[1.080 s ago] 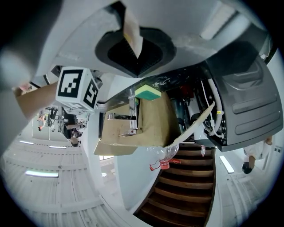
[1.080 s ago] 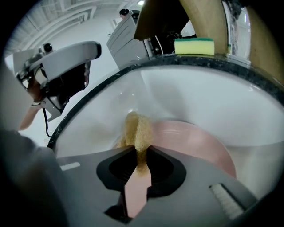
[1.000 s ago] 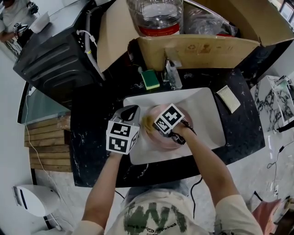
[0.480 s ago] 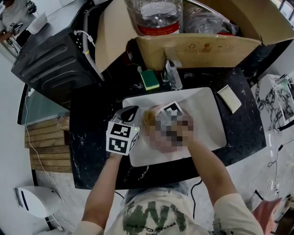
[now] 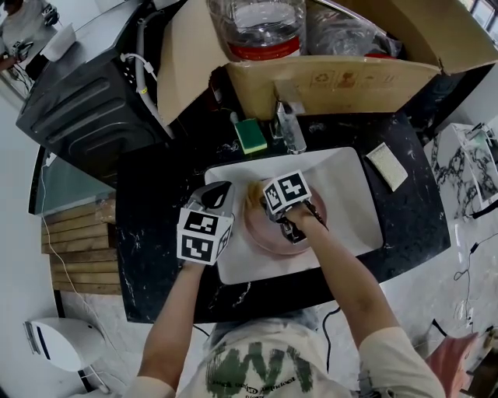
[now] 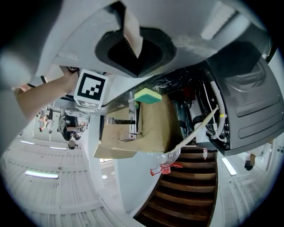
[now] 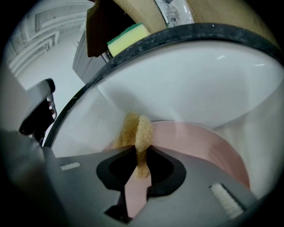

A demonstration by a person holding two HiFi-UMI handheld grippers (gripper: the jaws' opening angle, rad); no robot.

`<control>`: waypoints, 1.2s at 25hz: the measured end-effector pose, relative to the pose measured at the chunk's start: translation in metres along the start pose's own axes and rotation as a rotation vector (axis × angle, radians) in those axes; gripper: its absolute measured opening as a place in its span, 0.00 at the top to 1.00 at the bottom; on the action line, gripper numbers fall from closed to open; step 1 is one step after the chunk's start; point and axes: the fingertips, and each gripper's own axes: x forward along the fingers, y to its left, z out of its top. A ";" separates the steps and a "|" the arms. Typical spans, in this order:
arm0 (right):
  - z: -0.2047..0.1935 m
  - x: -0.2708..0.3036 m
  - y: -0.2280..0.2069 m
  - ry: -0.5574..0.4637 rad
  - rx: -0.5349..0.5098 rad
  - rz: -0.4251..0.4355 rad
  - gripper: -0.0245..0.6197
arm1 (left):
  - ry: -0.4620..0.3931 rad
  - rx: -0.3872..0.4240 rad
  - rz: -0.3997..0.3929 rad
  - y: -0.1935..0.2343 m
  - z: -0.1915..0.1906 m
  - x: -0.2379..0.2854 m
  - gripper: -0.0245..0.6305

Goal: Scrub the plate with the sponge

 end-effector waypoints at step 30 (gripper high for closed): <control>-0.010 -0.038 -0.076 -0.036 0.104 -0.297 0.86 | -0.004 -0.004 0.000 -0.007 0.003 0.000 0.96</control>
